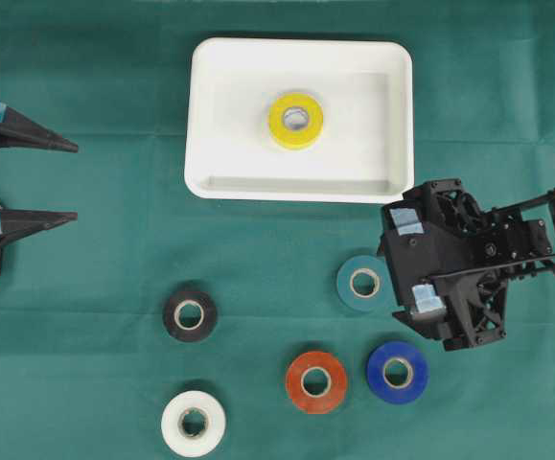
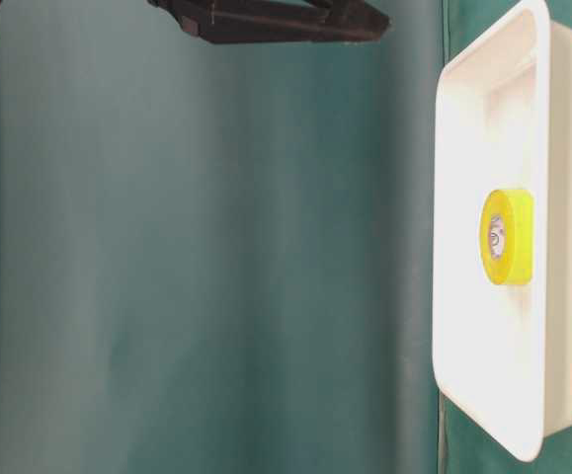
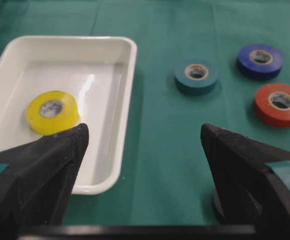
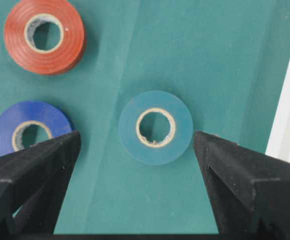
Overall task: Pick up the tape from a random location and place it into the white case.
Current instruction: 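Move the open right gripper over the teal tape roll, then lower the right gripper into the teal roll's hole and close it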
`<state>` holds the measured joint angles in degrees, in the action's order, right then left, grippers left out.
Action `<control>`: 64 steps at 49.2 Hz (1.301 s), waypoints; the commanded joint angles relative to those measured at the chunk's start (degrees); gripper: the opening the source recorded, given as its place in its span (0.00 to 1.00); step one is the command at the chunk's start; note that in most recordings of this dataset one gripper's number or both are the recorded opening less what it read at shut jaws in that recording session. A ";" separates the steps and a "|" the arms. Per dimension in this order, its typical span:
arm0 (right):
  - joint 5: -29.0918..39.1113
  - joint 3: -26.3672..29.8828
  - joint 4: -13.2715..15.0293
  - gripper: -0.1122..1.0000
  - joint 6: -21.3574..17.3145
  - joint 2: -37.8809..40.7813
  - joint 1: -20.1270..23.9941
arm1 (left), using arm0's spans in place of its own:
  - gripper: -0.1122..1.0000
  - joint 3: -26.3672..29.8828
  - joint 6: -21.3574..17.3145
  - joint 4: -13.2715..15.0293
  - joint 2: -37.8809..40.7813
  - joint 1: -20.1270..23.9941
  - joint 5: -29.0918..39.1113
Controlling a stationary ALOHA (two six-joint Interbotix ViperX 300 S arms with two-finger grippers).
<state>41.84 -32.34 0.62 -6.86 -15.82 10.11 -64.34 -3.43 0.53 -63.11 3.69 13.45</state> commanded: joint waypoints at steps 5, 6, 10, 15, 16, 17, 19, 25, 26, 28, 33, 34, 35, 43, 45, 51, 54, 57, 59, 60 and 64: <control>-0.09 1.49 0.18 0.90 -0.18 -0.26 0.18 | 0.95 0.62 0.00 0.00 0.62 -0.18 -0.26; -0.18 1.49 0.18 0.90 -0.18 -0.26 0.09 | 0.95 0.62 0.00 0.09 0.62 -0.18 -0.26; -0.09 1.49 0.18 0.90 -0.18 -0.26 0.18 | 0.95 0.62 0.00 0.09 0.62 -0.18 -0.26; -0.26 1.32 0.18 0.90 -0.18 -0.26 0.18 | 0.95 0.62 0.00 0.00 0.62 -0.18 -0.26; -0.35 1.49 0.18 0.90 -0.18 -0.26 0.18 | 0.95 0.62 0.00 0.09 0.62 -0.18 -0.26; -0.35 1.32 0.18 0.90 -0.26 -0.18 0.18 | 0.95 0.62 0.00 0.09 0.62 -0.18 -0.26; -0.35 1.32 0.18 0.90 -0.26 -0.26 0.18 | 0.95 0.62 0.00 0.09 0.62 -0.18 -0.26; -0.44 1.14 0.18 0.90 -0.26 -0.18 0.18 | 0.95 0.62 0.00 0.00 0.62 -0.18 -0.26; -0.44 1.05 0.09 0.90 -0.26 -0.18 0.18 | 0.95 0.62 0.00 0.09 0.62 -0.18 -0.26; -0.53 0.88 0.09 0.90 -0.26 0.00 0.18 | 0.95 0.62 0.00 0.09 0.62 -0.18 -0.26; -1.05 0.53 0.18 0.90 -0.26 0.88 0.18 | 0.95 0.62 0.00 0.09 0.62 -0.18 -0.26; -1.23 0.44 0.18 0.90 -0.26 1.14 0.26 | 0.95 0.62 0.00 0.09 0.62 -0.18 -0.26; -1.41 0.26 0.09 0.90 -0.26 1.32 0.26 | 0.95 0.62 0.00 0.09 0.62 -0.18 -0.26; -2.99 -0.35 0.18 0.90 -0.26 3.60 0.35 | 0.95 0.62 0.00 0.09 0.62 -0.18 -0.26; -3.52 -0.62 0.18 0.90 -0.35 4.31 0.44 | 0.95 0.62 0.00 0.09 0.62 -0.18 -0.26; -5.27 -1.41 0.09 0.90 -0.35 6.06 0.62 | 0.95 0.62 0.00 0.09 0.62 -0.18 -0.26; -6.42 -2.02 0.00 0.90 -0.35 7.03 0.70 | 0.95 0.70 0.00 0.09 0.62 -0.09 -0.26; -7.56 -2.64 -0.09 0.90 -0.35 8.00 0.88 | 0.95 0.62 0.00 0.09 0.62 -0.18 -0.26; -8.61 -2.99 -0.09 0.90 -0.35 8.53 0.88 | 0.95 0.62 0.00 0.00 0.62 -0.18 -0.26; -9.23 -3.16 -0.09 0.90 -0.35 8.88 0.97 | 0.95 0.62 0.00 0.09 0.62 -0.18 -0.26; -11.51 -3.87 -0.09 0.90 -0.35 10.20 1.14 | 0.95 0.70 0.00 0.09 0.62 -0.18 -0.26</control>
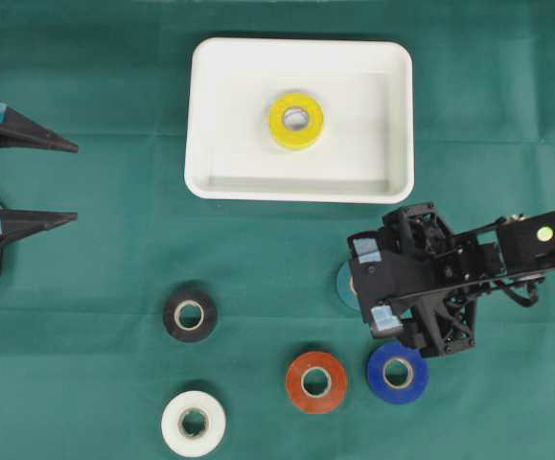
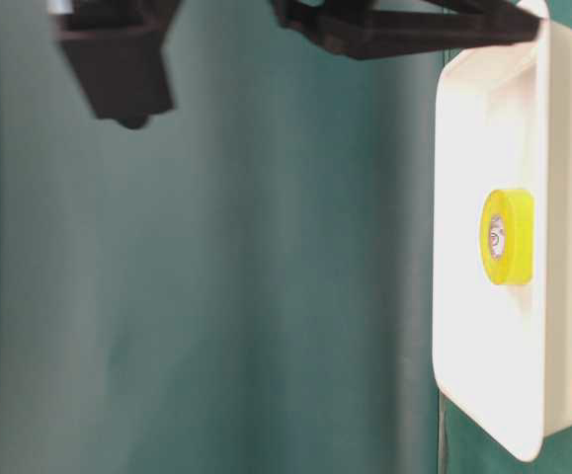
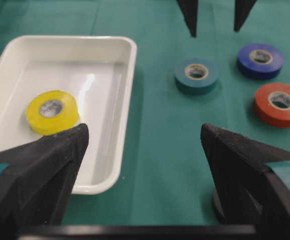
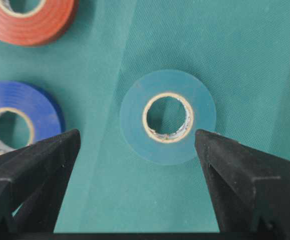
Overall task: Pick up the tape from a random location and place it into the white case.
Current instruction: 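Lower the right gripper into the teal roll's hole and close it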
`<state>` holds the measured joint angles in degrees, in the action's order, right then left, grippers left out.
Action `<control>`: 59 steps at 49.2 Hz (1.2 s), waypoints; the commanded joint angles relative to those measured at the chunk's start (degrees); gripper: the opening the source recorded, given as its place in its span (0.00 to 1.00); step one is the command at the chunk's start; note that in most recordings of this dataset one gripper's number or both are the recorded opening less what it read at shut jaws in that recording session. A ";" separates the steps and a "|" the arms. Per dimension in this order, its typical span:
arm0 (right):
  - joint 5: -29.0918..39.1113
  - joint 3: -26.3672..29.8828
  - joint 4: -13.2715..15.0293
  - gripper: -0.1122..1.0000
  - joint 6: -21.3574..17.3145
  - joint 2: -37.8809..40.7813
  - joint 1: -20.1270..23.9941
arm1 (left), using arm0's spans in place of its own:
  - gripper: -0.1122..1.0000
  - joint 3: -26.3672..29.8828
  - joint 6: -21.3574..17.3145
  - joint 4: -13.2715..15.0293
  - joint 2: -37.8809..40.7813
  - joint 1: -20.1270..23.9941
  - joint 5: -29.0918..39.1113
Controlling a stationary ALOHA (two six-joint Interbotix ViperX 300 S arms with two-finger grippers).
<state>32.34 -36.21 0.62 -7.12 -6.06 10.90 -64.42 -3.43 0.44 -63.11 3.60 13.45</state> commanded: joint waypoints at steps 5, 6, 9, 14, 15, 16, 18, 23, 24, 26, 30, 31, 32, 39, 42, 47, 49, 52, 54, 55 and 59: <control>-4.48 -0.62 -0.18 0.90 -0.44 2.29 0.35 | 0.95 0.70 0.00 0.18 0.62 -0.09 -0.26; -4.83 -0.79 -0.09 0.90 -0.62 2.55 0.35 | 0.95 0.79 0.00 0.18 0.62 -0.09 -0.26; -5.71 -1.32 -0.09 0.90 -1.14 3.60 0.35 | 0.95 0.70 0.00 0.09 0.62 0.00 -0.26; -8.35 -2.20 -0.18 0.90 -1.93 5.01 0.35 | 0.95 0.70 -0.09 0.18 0.62 -0.09 -0.26; -8.88 -2.29 -0.09 0.90 -2.02 5.27 0.35 | 0.95 0.70 -0.09 0.18 0.62 -0.09 -0.26; -9.49 -2.46 -0.09 0.90 -2.11 5.54 0.35 | 0.95 0.79 -0.09 0.18 0.62 -0.09 -0.26; -10.72 -2.81 -0.09 0.90 -2.20 6.06 0.35 | 0.95 0.70 -0.09 0.09 0.62 -0.09 -0.26; -13.36 -3.34 -0.09 0.90 -2.29 7.47 0.35 | 0.95 0.70 -0.09 0.18 0.62 -0.09 -0.26; -13.62 -3.34 -0.09 0.90 -2.29 7.82 0.35 | 0.95 0.70 -0.09 0.18 0.62 -0.09 -0.26; -14.15 -3.34 -0.09 0.90 -2.29 8.35 0.35 | 0.95 0.70 -0.09 0.18 0.62 -0.09 -0.26; -14.68 -3.34 -0.09 0.90 -2.29 9.40 0.35 | 0.95 0.70 -0.09 0.18 0.62 -0.09 -0.26; -14.77 -3.34 -0.09 0.90 -2.29 9.58 0.35 | 0.95 0.70 0.00 0.09 0.53 -0.09 -0.26; -14.77 -3.34 -0.09 0.90 -2.29 9.76 0.35 | 0.95 0.70 -0.09 0.18 0.62 -0.09 -0.26; -14.94 -3.34 -0.09 0.90 -2.37 10.90 0.35 | 0.95 0.70 0.00 0.09 0.62 0.00 -0.26; -14.94 -3.34 -0.09 0.90 -2.37 11.25 0.35 | 0.95 0.70 0.00 0.18 0.62 -0.09 -0.26; -14.94 -3.43 -0.09 0.90 -2.72 11.43 0.35 | 0.95 0.70 -0.09 0.18 0.62 -0.09 -0.26; -14.94 -3.34 -0.09 0.90 -2.99 11.43 0.26 | 0.95 0.70 0.00 0.18 0.62 -0.09 -0.26; -14.94 -3.43 -0.09 0.90 -3.25 11.43 0.26 | 0.95 0.70 -0.09 0.18 0.62 -0.09 -0.26; -14.85 -3.43 -0.09 0.90 -3.43 11.43 0.26 | 0.95 0.70 -0.09 0.18 0.62 0.00 -0.26; -14.94 -3.43 -0.09 0.90 -3.43 11.43 0.18 | 0.95 0.70 -0.09 0.09 0.62 -0.09 -0.26; -14.85 -3.43 -0.09 0.90 -3.43 11.43 0.18 | 0.95 0.70 0.00 0.18 0.62 -0.09 -0.26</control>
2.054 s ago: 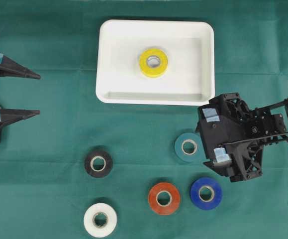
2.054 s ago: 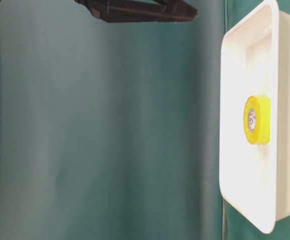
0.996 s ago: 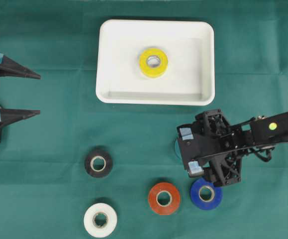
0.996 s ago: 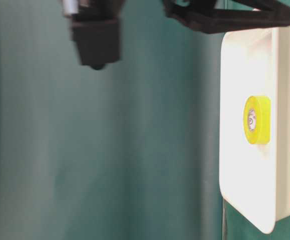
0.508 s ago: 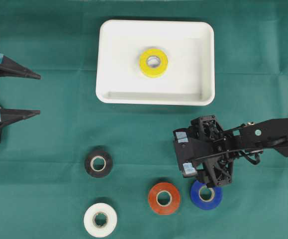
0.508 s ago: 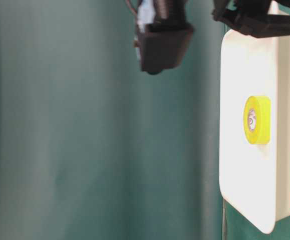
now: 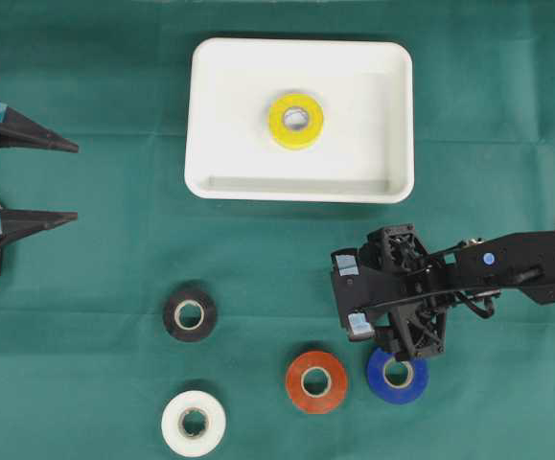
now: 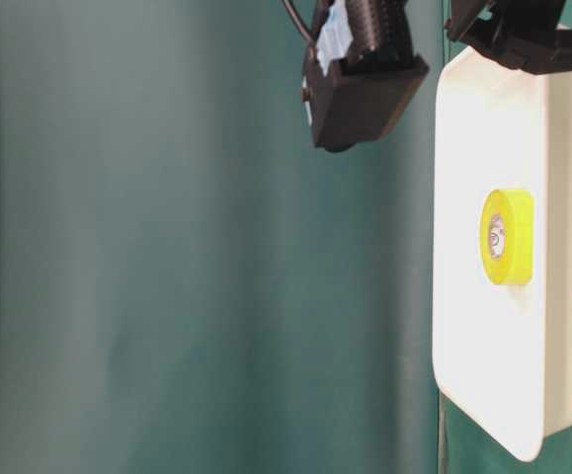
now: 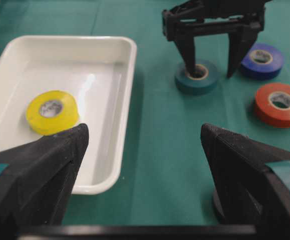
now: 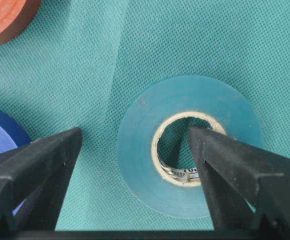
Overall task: Pick up the tape from a random location and place it into the white case.
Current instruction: 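Lift the teal roll with the right gripper toward the tray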
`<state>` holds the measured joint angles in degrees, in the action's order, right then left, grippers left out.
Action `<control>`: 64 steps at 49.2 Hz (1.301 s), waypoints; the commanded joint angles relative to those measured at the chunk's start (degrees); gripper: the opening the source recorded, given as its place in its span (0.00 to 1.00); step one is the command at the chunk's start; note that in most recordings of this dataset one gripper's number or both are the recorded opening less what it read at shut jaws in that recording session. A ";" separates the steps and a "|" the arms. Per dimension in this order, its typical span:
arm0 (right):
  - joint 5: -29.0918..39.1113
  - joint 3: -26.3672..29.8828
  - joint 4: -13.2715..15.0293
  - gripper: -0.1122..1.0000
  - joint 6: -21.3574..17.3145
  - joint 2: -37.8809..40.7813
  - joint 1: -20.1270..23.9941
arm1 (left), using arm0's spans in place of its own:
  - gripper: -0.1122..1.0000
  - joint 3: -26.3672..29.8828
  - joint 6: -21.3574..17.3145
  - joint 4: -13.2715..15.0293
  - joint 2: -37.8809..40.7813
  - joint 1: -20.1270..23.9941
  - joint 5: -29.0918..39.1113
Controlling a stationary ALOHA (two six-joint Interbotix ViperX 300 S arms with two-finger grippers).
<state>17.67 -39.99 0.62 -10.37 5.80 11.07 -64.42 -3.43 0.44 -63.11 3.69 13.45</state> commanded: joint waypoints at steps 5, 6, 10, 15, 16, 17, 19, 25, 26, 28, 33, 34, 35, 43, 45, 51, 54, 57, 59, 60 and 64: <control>-0.09 0.35 -0.09 0.90 -0.18 -0.44 0.00 | 0.95 0.70 -0.09 0.09 0.62 -0.18 -0.26; -0.09 0.26 -0.09 0.90 -0.18 -0.44 0.09 | 0.95 0.70 -0.09 0.09 0.62 -0.18 -0.26; -0.09 0.44 -0.09 0.90 -0.18 -0.44 0.00 | 0.95 0.70 0.00 0.09 0.62 -0.09 -0.26; -0.09 0.44 -0.09 0.85 -0.26 -0.44 0.00 | 0.95 0.70 0.00 0.09 0.62 -0.18 -0.26; -0.09 0.35 -0.09 0.82 -0.26 -0.44 0.09 | 0.95 0.70 0.00 0.18 0.62 -0.18 -0.26; -0.26 0.44 -0.09 0.79 -0.26 -0.53 0.00 | 0.95 0.70 -0.09 0.18 0.62 -0.18 -0.26; -0.26 0.44 -0.09 0.70 -0.26 -0.44 0.00 | 0.95 0.70 0.00 0.18 0.62 -0.09 -0.26; -0.09 0.53 -0.09 0.45 -0.18 -0.53 0.00 | 0.95 0.70 0.00 0.18 0.62 -0.18 -0.26; -0.09 0.44 -0.09 0.43 -0.18 -0.53 0.00 | 0.95 0.70 -0.09 0.18 0.62 -0.18 -0.26; 0.00 0.44 -0.09 0.39 -0.18 -0.53 0.00 | 0.95 0.70 0.00 0.18 0.62 -0.18 -0.26; 0.09 0.44 -0.09 0.38 -0.18 -0.53 0.00 | 0.95 0.70 -0.09 0.18 0.62 -0.18 -0.26; 0.09 0.44 -0.09 0.38 -0.18 -0.53 0.00 | 0.95 0.70 0.00 0.18 0.62 -0.18 -0.26; 0.09 0.44 -0.09 0.38 -0.18 -0.44 0.00 | 0.95 0.70 0.00 0.18 0.62 -0.18 -0.26; 0.09 0.62 -0.09 0.38 -0.18 -0.53 0.09 | 0.95 0.70 0.00 0.18 0.62 -0.18 -0.26; 0.09 0.70 -0.09 0.38 -0.18 -0.53 0.00 | 0.95 0.70 0.00 0.09 0.62 -0.18 -0.26; 0.62 0.88 -0.09 0.38 -0.18 -0.79 0.09 | 0.95 0.70 0.00 0.18 0.62 -0.18 -0.26; 1.58 1.14 -0.09 0.38 -0.18 -1.41 0.09 | 0.95 0.70 0.00 0.18 0.62 -0.18 -0.26; 2.99 1.67 -0.18 0.38 -0.26 -2.29 0.09 | 0.95 0.70 0.00 0.18 0.62 -0.18 -0.26; 4.13 2.11 -0.09 0.38 -0.26 -2.90 0.18 | 0.95 0.70 0.00 0.09 0.62 -0.18 -0.26; 4.57 2.37 -0.09 0.38 -0.26 -3.16 0.09 | 0.95 0.70 0.00 0.18 0.62 -0.18 -0.26; 6.77 3.34 -0.09 0.38 -0.26 -4.57 0.18 | 0.95 0.70 0.00 0.09 0.70 -0.18 -0.26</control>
<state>23.03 -38.58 0.62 -10.55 3.96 11.07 -64.42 -3.43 0.44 -63.11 3.60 13.45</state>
